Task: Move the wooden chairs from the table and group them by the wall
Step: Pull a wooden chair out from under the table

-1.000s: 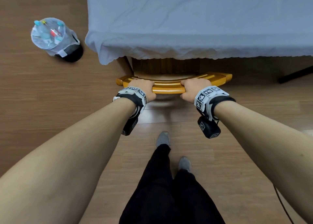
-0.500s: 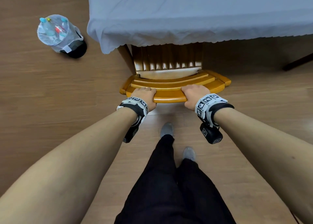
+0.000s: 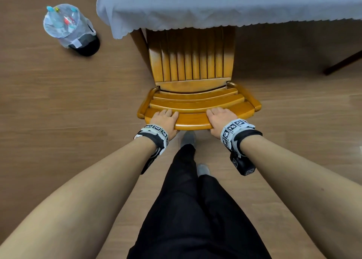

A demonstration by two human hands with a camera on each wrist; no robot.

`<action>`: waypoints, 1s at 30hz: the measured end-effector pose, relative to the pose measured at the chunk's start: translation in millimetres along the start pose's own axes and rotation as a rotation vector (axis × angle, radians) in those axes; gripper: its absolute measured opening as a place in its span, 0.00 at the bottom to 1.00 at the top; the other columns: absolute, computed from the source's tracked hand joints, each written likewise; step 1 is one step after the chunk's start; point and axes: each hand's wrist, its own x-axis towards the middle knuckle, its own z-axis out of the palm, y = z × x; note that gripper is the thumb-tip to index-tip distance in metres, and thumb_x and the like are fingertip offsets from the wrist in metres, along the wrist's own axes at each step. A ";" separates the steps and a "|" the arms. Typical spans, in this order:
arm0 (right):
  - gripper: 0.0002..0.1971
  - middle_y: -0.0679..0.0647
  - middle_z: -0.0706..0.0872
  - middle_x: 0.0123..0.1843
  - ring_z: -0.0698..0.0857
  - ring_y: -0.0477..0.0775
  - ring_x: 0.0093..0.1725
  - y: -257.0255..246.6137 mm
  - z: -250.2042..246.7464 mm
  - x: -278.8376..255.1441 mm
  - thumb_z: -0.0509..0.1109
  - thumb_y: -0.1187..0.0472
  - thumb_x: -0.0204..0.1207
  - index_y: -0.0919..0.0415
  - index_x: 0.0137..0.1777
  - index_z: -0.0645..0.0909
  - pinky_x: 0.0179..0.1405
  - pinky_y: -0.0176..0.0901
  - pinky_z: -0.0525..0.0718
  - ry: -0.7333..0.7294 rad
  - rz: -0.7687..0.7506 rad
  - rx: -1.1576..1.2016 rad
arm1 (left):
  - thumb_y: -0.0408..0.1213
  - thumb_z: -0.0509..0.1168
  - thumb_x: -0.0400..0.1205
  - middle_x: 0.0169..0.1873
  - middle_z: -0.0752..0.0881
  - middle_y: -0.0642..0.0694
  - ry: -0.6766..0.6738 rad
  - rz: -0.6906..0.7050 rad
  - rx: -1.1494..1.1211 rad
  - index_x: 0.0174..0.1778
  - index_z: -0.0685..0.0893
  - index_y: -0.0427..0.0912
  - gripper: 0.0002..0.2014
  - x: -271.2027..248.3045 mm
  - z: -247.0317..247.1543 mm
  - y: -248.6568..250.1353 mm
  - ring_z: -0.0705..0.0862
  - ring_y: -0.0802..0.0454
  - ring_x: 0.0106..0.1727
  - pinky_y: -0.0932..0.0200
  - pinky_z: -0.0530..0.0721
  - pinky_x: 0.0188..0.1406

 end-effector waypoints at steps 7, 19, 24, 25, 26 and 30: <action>0.31 0.58 0.76 0.75 0.74 0.60 0.74 -8.2 56.4 -61.9 0.71 0.53 0.79 0.60 0.79 0.66 0.74 0.54 0.73 0.007 -0.019 -0.011 | 0.54 0.65 0.83 0.74 0.75 0.42 0.028 -0.031 -0.016 0.81 0.65 0.46 0.32 -53.1 54.9 51.5 0.72 0.41 0.75 0.44 0.71 0.75; 0.32 0.57 0.76 0.74 0.75 0.60 0.73 -42.6 137.4 -158.8 0.72 0.53 0.79 0.59 0.79 0.66 0.75 0.54 0.72 0.015 -0.001 -0.013 | 0.56 0.65 0.82 0.75 0.74 0.41 0.008 -0.034 -0.023 0.82 0.65 0.46 0.34 -141.6 123.3 112.3 0.72 0.40 0.75 0.42 0.71 0.76; 0.31 0.57 0.75 0.75 0.74 0.59 0.74 -61.1 173.1 -195.8 0.72 0.54 0.79 0.59 0.80 0.65 0.75 0.53 0.72 0.035 0.020 -0.005 | 0.56 0.65 0.82 0.74 0.75 0.42 0.025 -0.023 -0.016 0.81 0.66 0.47 0.33 -177.7 155.6 131.0 0.73 0.40 0.75 0.42 0.72 0.75; 0.31 0.57 0.75 0.75 0.74 0.59 0.74 -65.2 180.2 -203.4 0.72 0.55 0.79 0.59 0.80 0.65 0.75 0.53 0.72 0.037 0.025 -0.002 | 0.57 0.65 0.82 0.74 0.75 0.42 0.037 -0.018 -0.017 0.80 0.66 0.47 0.33 -185.0 162.7 134.2 0.73 0.40 0.74 0.42 0.72 0.75; 0.31 0.57 0.75 0.75 0.74 0.59 0.74 -69.5 187.8 -211.1 0.71 0.55 0.80 0.59 0.80 0.66 0.76 0.54 0.72 0.036 0.027 -0.002 | 0.57 0.64 0.82 0.73 0.76 0.42 0.047 -0.019 -0.020 0.80 0.67 0.47 0.33 -193.1 170.8 138.1 0.74 0.40 0.74 0.42 0.72 0.75; 0.32 0.57 0.75 0.77 0.74 0.60 0.75 -90.6 220.1 -245.0 0.71 0.54 0.80 0.59 0.81 0.65 0.77 0.54 0.71 0.040 0.025 0.015 | 0.58 0.64 0.83 0.73 0.76 0.41 0.045 -0.021 -0.012 0.80 0.67 0.46 0.33 -229.0 200.1 153.9 0.74 0.40 0.74 0.41 0.72 0.74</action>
